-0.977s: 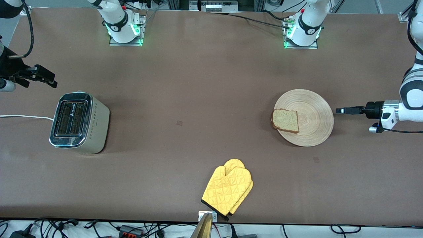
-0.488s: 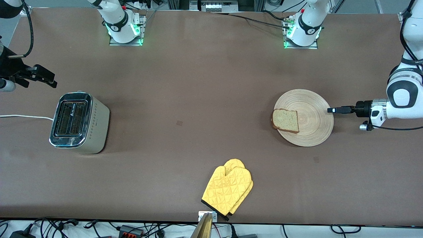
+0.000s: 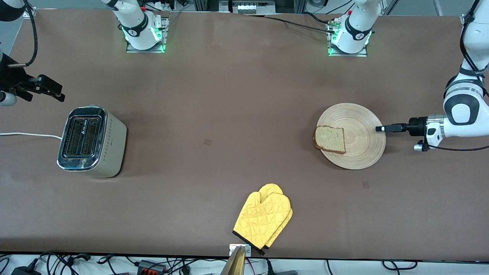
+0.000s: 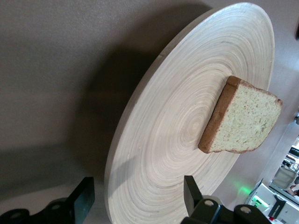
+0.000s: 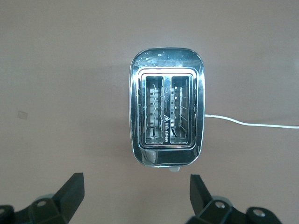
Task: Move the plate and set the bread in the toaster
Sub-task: 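Move the left gripper down to the rim of the wooden plate, then push the wooden plate with the left gripper toward the silver toaster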
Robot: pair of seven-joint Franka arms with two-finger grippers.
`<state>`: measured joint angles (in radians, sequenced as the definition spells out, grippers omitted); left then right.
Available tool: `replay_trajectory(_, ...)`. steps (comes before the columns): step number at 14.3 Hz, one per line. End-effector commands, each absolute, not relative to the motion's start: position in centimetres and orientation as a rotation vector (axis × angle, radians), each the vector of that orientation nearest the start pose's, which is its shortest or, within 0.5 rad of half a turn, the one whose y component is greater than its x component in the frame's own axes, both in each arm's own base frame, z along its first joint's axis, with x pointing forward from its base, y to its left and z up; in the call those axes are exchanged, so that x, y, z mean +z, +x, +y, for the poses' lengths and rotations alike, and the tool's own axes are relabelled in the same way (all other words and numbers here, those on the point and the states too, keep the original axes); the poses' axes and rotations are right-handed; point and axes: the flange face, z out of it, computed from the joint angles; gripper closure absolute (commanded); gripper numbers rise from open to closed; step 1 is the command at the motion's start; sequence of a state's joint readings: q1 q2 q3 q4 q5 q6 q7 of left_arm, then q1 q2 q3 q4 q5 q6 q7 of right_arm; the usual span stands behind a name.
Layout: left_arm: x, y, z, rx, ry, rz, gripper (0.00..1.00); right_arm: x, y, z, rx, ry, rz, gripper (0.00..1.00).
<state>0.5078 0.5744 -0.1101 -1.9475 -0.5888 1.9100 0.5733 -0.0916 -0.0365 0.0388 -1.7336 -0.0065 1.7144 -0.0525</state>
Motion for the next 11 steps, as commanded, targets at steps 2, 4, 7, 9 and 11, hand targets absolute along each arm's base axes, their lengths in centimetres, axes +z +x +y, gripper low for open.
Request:
replay_trajectory(2,15.25,52.54,17.30,-0.296,2.324,0.222,0.32,58.11,54.93,-3.32,-0.044,-3.164,-0.024,0.00)
replay_trajectory(4,15.25,52.53,17.28,-0.296,2.323,0.220,0.45,58.03,54.90,-3.31,-0.032,-3.162,-0.023,0.00)
replay_trajectory(7,15.30,52.55,17.26,-0.295,2.321,0.211,0.65,57.97,54.96,-3.23,-0.025,-3.161,-0.025,0.00)
replay_trajectory(9,15.34,52.63,17.23,-0.260,2.315,0.137,0.80,57.97,54.95,-3.30,-0.025,-3.160,-0.018,0.00)
replay_trajectory(11,15.35,52.50,17.40,-0.257,2.310,0.128,0.97,57.96,54.95,-3.13,-0.022,-3.160,-0.023,0.00)
